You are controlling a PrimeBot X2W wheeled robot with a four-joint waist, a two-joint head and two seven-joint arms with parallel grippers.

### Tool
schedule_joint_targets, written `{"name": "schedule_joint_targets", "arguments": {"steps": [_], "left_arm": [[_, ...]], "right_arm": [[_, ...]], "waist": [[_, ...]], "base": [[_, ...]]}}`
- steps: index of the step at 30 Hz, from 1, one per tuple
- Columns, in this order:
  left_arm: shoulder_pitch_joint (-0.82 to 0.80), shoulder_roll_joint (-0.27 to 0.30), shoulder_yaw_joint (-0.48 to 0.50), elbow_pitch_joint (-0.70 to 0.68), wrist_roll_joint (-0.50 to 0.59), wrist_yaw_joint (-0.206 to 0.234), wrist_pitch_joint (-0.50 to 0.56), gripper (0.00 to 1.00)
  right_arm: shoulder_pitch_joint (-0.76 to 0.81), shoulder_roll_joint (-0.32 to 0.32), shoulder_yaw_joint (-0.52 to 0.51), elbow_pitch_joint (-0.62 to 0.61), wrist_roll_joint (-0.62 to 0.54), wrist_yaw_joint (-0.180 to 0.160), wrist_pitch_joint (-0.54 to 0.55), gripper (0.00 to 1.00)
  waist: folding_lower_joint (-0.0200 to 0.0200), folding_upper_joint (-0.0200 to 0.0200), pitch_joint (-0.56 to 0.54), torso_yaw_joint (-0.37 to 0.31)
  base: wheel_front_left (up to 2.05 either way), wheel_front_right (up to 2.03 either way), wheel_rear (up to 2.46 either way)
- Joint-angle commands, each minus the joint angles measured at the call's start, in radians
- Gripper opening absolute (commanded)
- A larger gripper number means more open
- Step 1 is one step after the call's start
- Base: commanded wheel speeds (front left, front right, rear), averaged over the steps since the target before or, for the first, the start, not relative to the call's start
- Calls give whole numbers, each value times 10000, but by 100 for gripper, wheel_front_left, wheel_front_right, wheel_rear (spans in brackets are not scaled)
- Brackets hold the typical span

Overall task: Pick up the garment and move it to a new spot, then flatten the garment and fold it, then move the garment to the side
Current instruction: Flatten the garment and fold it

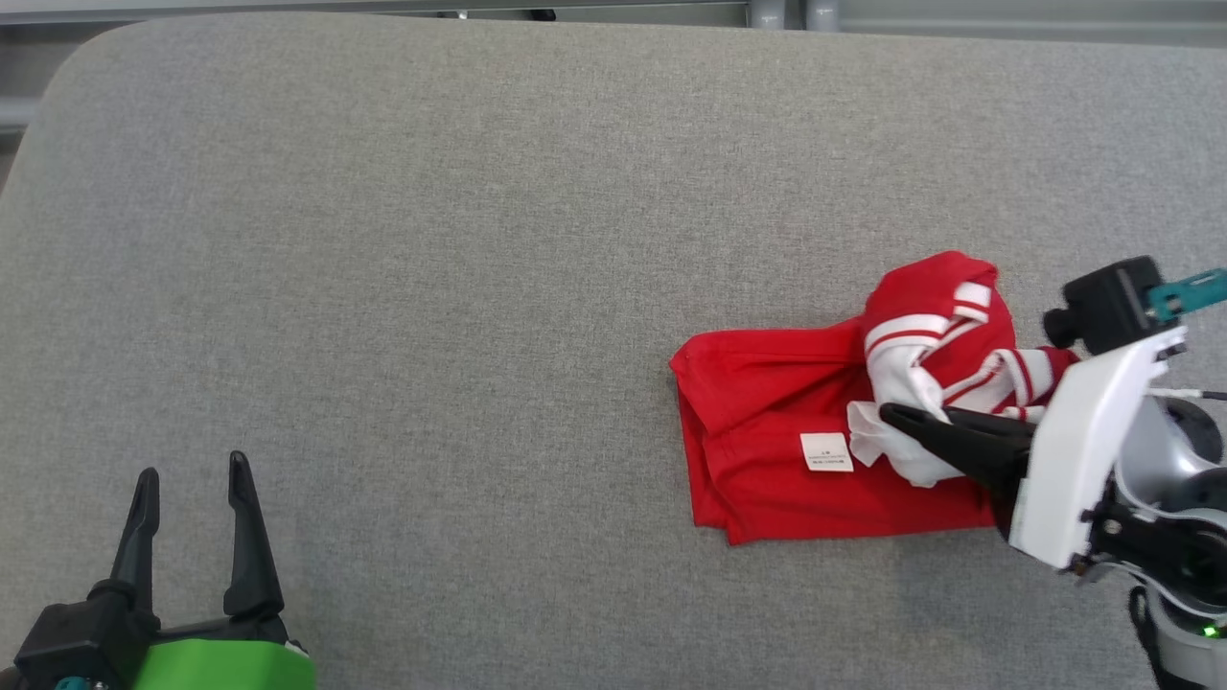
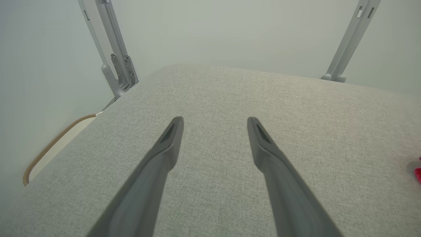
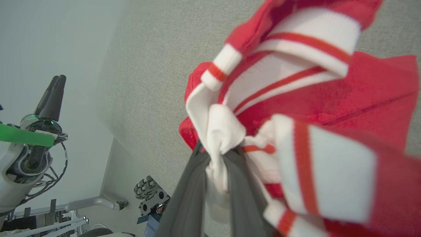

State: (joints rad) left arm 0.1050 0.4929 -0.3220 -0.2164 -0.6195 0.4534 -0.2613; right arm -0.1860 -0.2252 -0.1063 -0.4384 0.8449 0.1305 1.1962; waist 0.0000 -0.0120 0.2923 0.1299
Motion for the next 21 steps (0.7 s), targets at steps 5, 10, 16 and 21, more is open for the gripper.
{"name": "schedule_joint_targets", "arguments": {"steps": [5,10,16,21], "left_arm": [[-89,-84,-27,454,-38,-476,-50,100],[-60,-241,-122,1001,-167,-1190,-50,100],[-253,-485,-212,1287,-109,-1510,-49,100],[-269,-710,-202,1572,-16,-1717,-49,100]], "right_arm": [[-450,279,1942,1537,-1654,5,-1509,0],[-1189,964,3034,3441,-2580,5,-2850,0],[-1682,1188,3740,4675,-3214,6,-3293,1],[-1827,1219,4211,5191,-3460,5,-3592,100]], "waist": [[0,120,-160,11],[0,120,-387,178],[0,120,-521,411],[0,120,-651,557]], "base": [[0,0,0],[0,0,0],[0,0,0],[0,0,0]]}}
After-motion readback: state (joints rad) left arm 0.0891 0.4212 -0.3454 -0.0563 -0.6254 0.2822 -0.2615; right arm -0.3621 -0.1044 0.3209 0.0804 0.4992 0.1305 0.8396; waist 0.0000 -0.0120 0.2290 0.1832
